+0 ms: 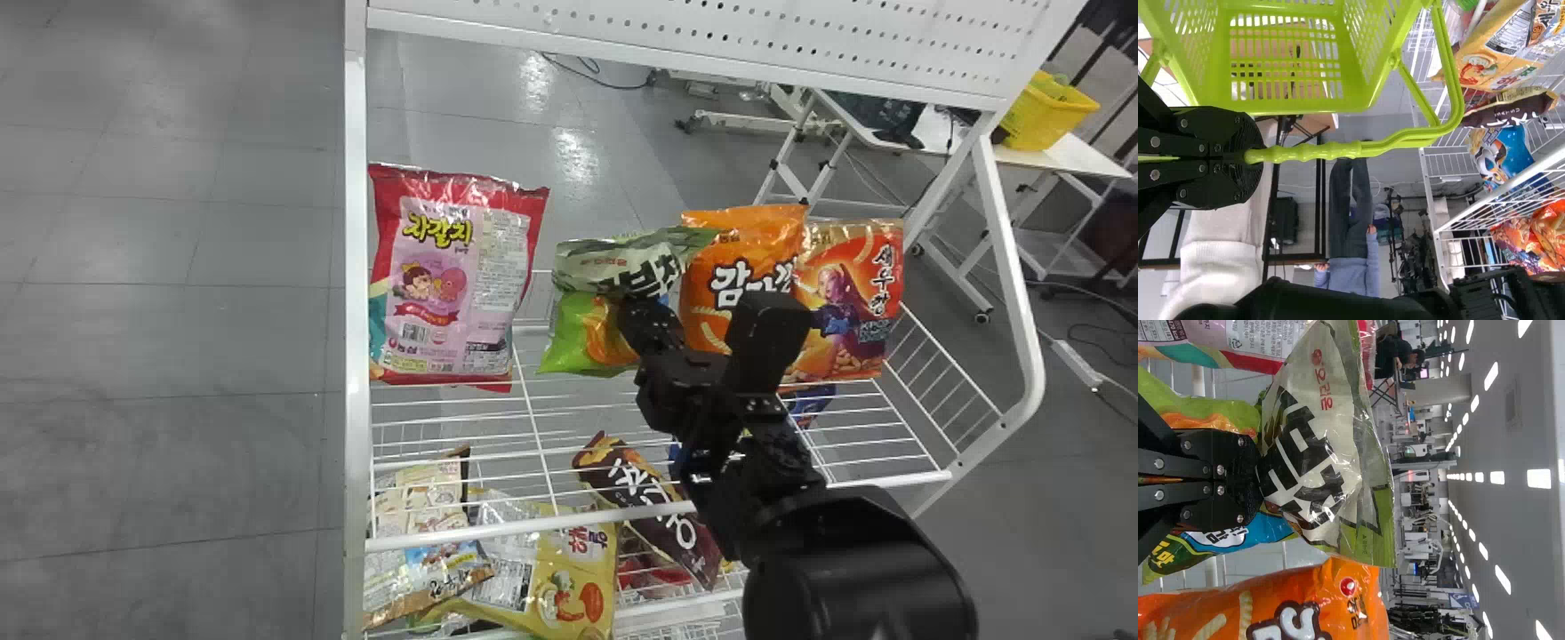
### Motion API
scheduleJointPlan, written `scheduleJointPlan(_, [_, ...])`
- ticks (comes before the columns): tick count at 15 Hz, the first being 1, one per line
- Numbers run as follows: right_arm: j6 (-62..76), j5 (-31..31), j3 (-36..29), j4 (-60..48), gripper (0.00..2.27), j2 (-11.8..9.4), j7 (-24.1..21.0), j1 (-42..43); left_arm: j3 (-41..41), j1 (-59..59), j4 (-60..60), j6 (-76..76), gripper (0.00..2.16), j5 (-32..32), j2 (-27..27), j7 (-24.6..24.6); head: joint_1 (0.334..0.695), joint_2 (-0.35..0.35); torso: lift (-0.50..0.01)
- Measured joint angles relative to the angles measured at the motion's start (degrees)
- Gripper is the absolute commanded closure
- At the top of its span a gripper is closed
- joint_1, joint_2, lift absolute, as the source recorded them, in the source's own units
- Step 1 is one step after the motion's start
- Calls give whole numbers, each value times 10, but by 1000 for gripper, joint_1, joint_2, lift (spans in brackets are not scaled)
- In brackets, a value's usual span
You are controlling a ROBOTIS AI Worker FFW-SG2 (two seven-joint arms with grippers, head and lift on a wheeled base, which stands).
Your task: Hold basket handle with left hand then pick Gkobukchip with right hand and place into basket
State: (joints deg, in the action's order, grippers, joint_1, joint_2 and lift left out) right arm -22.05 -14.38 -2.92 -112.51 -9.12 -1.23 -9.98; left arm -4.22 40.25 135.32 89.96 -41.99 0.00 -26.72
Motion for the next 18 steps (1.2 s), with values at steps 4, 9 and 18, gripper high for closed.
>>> scheduleJointPlan(4, [-74,-58,-34,-141,1659,-23,0,-84,0,0,7,0,2115,2,0,10,695,-350,-32])
scheduleJointPlan(9, [-215,-168,-156,-290,1659,-33,46,-193,-1,1,20,0,2118,2,0,10,695,-350,-32])
scheduleJointPlan(18, [-669,-360,-338,-433,1659,-23,103,-268,2,0,57,0,2115,-16,0,25,695,-350,-32])
